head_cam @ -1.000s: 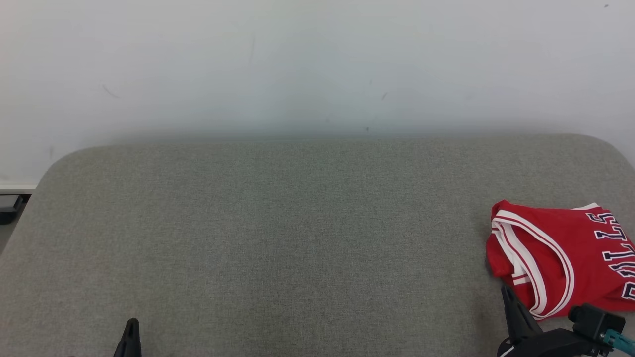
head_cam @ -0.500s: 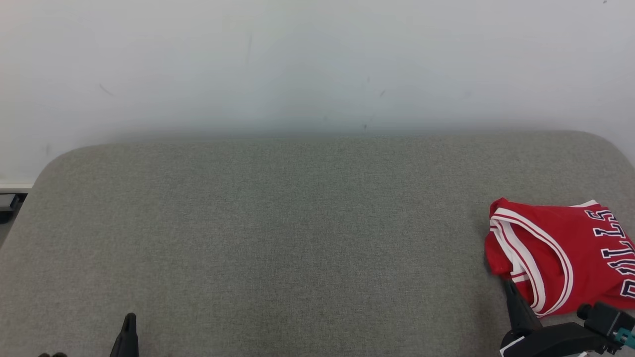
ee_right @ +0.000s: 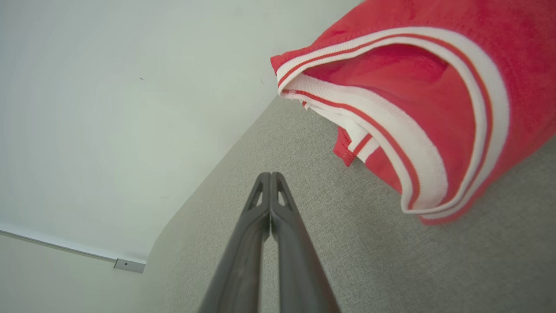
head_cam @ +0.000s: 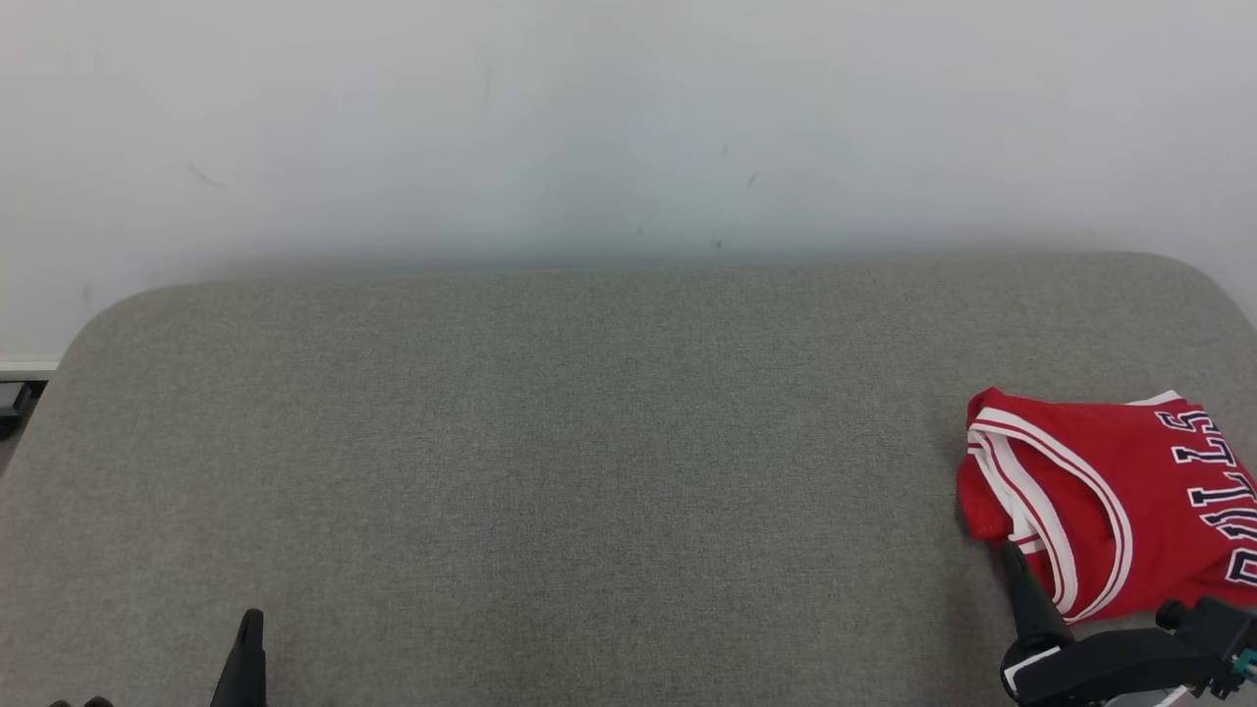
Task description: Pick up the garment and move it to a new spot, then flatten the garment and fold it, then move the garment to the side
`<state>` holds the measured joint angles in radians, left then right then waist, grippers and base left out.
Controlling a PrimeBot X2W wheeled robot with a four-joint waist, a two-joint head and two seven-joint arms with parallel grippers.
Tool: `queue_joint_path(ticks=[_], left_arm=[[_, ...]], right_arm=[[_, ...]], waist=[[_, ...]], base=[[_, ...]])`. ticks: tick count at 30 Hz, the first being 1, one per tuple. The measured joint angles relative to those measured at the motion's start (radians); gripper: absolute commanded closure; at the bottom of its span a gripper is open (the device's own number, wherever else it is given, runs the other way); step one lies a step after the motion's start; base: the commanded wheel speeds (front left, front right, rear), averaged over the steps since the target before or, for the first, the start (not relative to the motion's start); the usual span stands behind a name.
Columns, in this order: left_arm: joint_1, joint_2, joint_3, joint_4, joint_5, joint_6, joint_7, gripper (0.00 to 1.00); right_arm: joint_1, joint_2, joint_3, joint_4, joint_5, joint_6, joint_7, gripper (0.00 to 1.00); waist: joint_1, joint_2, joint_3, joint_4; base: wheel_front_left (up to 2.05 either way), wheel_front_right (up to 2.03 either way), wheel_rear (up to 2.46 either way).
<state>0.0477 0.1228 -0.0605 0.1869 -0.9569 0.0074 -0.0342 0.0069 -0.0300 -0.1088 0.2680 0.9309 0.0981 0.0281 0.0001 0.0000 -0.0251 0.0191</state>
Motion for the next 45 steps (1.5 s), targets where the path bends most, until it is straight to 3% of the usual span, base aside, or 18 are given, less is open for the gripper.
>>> queue_joint_path(ticks=[45], left_arm=[[-0.105, -0.072, 0.133, 0.093, -0.559, -0.114, 0.131, 1.00]], right_arm=[[-0.082, -0.005, -0.022, 0.027, 0.581, 0.018, 0.077, 1.00]], waist=[[0.0000, 0.0000, 0.024, -0.017]], base=[[0.00, 0.00, 0.00]])
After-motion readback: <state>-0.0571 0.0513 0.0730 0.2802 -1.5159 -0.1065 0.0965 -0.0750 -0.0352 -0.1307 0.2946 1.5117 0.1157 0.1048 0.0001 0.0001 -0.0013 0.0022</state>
